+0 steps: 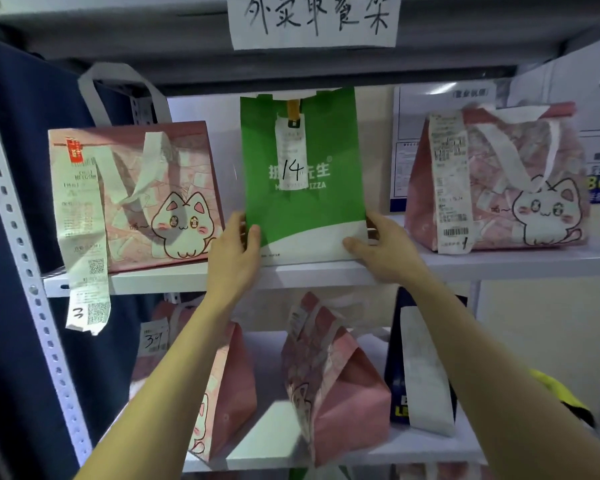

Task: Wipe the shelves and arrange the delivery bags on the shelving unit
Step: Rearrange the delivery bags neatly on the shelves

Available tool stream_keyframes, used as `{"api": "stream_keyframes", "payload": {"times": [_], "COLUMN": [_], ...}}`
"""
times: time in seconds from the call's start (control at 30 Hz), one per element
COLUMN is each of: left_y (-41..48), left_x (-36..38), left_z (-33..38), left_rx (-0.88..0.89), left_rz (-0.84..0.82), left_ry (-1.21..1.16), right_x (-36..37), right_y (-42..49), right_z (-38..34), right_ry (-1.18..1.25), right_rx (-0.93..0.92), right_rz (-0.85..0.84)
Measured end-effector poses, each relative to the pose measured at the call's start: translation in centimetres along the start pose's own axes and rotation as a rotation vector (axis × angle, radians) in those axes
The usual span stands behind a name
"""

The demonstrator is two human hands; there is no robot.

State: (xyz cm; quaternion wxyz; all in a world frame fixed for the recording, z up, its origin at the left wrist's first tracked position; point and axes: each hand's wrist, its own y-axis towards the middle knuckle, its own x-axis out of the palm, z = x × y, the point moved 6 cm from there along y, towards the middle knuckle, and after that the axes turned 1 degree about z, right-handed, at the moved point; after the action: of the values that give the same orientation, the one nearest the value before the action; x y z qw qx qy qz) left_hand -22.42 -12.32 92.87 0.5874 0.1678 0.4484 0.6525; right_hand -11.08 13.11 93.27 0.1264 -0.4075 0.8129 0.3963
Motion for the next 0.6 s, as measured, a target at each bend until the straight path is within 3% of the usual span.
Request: {"api": "stream_keyframes", "payload": {"times": [0.33, 0.6], "left_y": [-1.8, -5.6], "left_x": [-2.0, -3.9], "left_z": [0.1, 1.7], "left_rx": [-0.040, 0.048], "left_rz": [-0.045, -0.055], "left_ry": [-0.254, -0.437], "right_x": [0.3, -1.4], "right_y": [-5.5, -11.7], "right_z": [-2.8, -4.2], "right_ry": [0.169, 0.213], "right_rx": [0.051, 0.049], "right_rz": [0.158, 0.247]}}
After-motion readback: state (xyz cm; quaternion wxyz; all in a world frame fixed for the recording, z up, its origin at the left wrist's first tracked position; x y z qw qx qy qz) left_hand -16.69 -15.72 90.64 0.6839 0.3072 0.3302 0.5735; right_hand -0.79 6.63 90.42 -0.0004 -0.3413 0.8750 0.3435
